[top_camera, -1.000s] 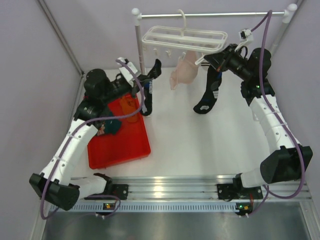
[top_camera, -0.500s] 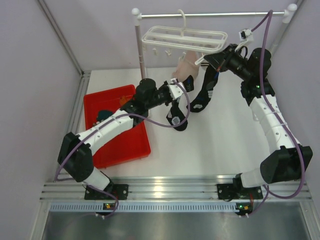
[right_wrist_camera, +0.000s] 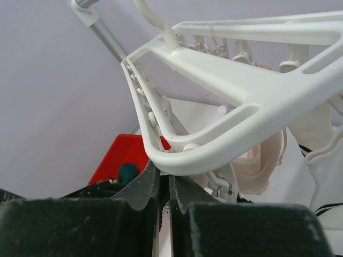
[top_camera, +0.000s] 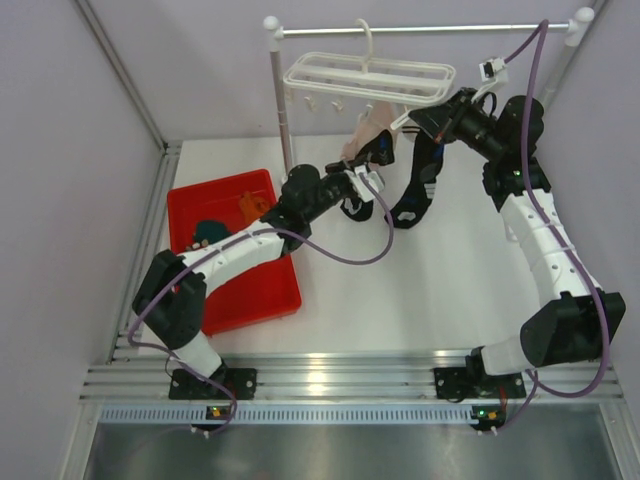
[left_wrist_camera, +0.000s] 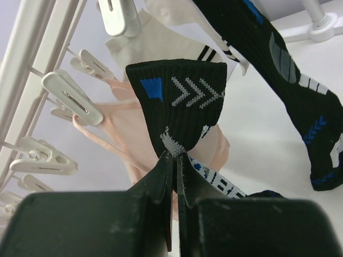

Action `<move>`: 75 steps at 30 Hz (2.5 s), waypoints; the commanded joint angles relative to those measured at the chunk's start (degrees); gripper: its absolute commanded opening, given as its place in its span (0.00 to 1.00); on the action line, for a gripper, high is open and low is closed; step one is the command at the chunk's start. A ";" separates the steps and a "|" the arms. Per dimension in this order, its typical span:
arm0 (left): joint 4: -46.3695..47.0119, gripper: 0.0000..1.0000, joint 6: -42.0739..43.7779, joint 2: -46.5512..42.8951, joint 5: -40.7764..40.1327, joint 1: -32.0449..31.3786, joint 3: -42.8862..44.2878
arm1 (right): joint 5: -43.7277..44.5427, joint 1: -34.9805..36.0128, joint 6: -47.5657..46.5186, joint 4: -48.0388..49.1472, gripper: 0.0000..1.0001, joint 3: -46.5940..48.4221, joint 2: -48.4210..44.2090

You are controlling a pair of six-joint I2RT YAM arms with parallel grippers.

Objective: Clip the socks to the hanger
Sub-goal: Clamp the sock onto the hanger, then reset both arms

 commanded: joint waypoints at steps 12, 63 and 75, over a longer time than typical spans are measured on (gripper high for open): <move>7.18 0.00 0.88 3.06 -1.79 -0.05 6.52 | -1.20 -0.90 -0.05 1.00 0.00 1.10 -0.98; -23.44 0.88 -24.68 -8.10 -1.61 -2.34 11.36 | 0.03 -9.16 0.30 1.79 0.53 6.11 4.99; -54.17 0.98 -50.51 -17.04 -0.85 7.48 12.78 | -1.02 -12.67 -4.60 1.62 0.76 9.56 6.50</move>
